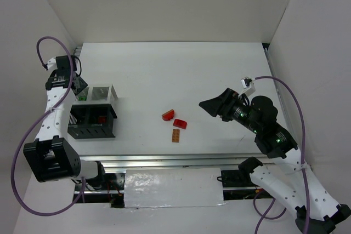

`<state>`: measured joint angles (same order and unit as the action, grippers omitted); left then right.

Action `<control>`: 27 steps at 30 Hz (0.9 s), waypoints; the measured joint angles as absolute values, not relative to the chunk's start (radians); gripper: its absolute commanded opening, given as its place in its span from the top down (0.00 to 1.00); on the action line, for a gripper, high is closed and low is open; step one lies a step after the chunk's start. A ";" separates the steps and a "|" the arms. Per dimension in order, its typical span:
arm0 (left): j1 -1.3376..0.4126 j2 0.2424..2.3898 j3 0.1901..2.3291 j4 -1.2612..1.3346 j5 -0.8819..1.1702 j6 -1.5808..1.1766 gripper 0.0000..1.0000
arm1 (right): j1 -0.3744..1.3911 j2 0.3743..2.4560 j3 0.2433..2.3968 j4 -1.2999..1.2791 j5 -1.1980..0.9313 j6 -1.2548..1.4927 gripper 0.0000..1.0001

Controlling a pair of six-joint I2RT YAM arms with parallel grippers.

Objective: Sort the legos into containers by color

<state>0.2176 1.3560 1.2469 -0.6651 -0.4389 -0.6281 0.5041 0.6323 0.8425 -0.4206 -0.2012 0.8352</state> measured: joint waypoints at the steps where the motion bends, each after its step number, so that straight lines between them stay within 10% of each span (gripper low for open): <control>1: 0.218 1.356 1.244 -0.664 -0.439 -0.628 1.00 | 0.504 0.632 0.842 -0.421 -0.202 0.835 0.16; 27: 0.218 1.350 1.223 -0.650 -0.414 -0.627 1.00 | 0.504 0.633 0.842 -0.419 -0.224 0.835 0.16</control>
